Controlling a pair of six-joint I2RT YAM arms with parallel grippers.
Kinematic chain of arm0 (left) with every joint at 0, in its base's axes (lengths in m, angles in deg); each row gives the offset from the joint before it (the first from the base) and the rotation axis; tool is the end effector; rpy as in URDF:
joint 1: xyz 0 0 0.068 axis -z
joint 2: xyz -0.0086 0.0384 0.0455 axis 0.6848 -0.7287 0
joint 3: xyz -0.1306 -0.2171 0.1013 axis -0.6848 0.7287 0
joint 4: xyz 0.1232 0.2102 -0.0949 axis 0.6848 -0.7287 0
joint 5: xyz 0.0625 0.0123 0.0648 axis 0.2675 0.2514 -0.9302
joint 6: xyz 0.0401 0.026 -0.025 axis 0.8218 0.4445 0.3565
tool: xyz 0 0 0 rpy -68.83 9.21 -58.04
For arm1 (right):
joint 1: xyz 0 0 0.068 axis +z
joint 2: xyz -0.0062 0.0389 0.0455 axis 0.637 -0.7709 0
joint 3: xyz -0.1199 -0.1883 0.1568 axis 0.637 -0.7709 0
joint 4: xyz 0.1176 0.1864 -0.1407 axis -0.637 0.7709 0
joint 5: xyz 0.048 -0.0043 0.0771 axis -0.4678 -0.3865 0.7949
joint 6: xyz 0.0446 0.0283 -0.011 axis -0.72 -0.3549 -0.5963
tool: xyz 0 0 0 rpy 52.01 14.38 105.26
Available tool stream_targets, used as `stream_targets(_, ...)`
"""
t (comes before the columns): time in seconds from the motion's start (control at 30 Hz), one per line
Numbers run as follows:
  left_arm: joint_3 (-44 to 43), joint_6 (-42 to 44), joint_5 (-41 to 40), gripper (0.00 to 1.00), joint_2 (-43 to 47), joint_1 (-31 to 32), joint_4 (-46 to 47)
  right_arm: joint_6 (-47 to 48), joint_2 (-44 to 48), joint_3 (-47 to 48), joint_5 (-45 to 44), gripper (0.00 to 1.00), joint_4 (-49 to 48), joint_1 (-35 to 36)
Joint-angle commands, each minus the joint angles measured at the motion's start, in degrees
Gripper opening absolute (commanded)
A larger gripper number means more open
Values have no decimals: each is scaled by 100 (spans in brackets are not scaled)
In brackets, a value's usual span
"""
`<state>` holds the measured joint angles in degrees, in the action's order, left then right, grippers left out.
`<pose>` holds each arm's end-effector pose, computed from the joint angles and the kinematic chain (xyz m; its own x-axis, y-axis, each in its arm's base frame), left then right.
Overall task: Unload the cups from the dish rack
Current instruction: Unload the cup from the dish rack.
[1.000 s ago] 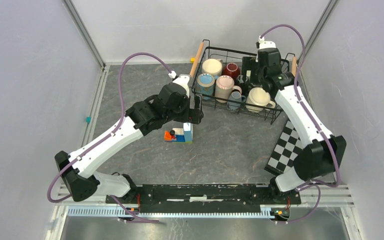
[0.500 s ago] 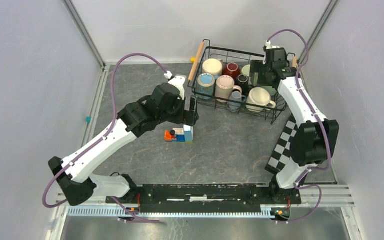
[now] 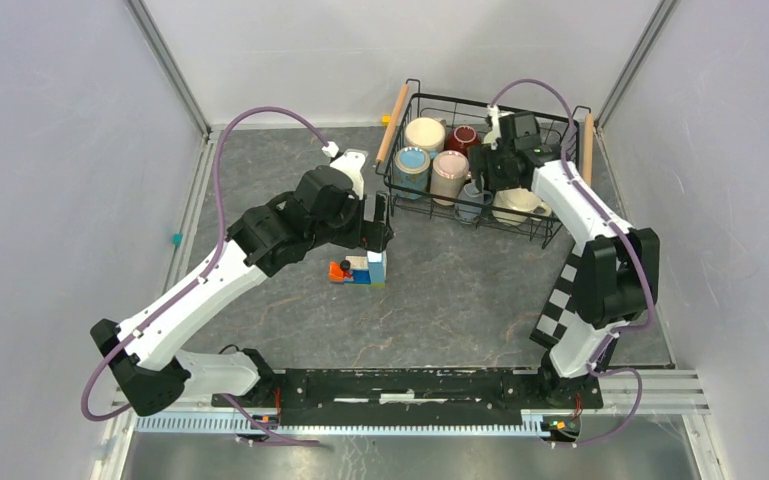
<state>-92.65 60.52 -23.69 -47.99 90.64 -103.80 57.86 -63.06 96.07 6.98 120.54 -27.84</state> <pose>0.1747 -0.1810 0.3927 -0.6419 0.0832 -0.7623 0.3997 0.8847 -0.2400 0.3783 0.0762 0.2858 -0.7649 -0.0509 -0.6421 -0.0819 0.9965 0.0187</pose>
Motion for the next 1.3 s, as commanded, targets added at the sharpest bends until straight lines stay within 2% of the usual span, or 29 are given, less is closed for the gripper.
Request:
stream_targets(0.0,-33,214,89,100,105,-40,48,195,-207,235,-142,97,50,312)
stream_targets(0.43,7,111,71,100,146,-86,-12,-366,-965,800,-318,83,82,756)
stream_targets(0.53,25,100,49,100,166,-92,-26,-585,-996,711,-323,79,9,782)
stream_targets(0.9,94,25,30,100,194,-162,-52,-1113,-538,-282,-655,76,-720,847)
stream_targets(1.13,99,-36,51,100,173,-176,-52,-1206,-483,-429,-644,67,-860,861)
stream_targets(1.27,113,-84,51,100,144,-189,-53,-1185,-406,-405,-754,72,-768,886)
